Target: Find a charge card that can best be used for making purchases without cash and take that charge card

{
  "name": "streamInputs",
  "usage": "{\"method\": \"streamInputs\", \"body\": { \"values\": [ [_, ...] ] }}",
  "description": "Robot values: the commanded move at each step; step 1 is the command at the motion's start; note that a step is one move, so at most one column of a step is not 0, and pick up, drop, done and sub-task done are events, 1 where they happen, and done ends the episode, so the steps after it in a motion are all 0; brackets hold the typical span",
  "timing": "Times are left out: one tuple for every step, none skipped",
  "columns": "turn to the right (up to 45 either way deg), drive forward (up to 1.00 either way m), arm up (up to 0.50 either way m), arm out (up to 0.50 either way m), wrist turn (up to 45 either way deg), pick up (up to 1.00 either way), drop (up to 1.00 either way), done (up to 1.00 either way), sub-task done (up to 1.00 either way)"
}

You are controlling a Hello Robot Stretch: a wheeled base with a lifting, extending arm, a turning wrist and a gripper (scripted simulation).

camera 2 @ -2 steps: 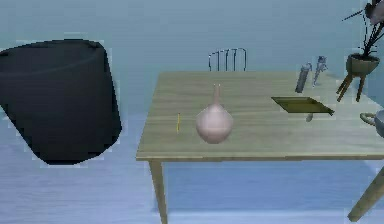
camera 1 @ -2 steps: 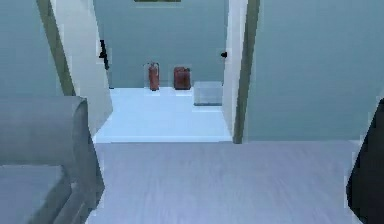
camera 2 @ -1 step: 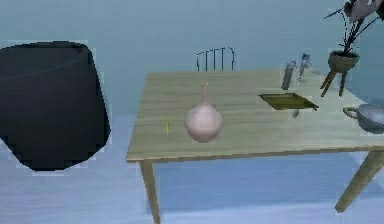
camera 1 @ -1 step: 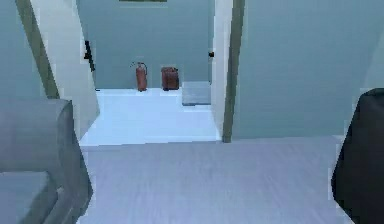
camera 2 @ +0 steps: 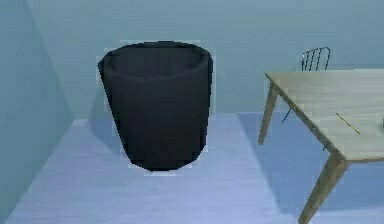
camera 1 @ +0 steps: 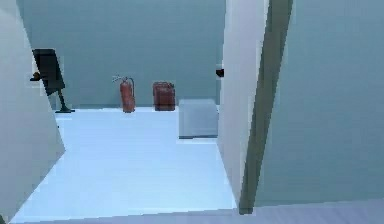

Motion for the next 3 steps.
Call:
{"method": "streamInputs", "body": {
  "values": [
    [0.0, 1.00, 0.00, 0.00, 0.0, 0.00, 0.00, 0.00, 0.00],
    [0.0, 1.00, 0.00, 0.00, 0.0, 0.00, 0.00, 0.00, 0.00],
    [-6.0, 0.00, 0.00, 0.00, 0.0, 0.00, 0.00, 0.00, 0.00]
  ]
}}
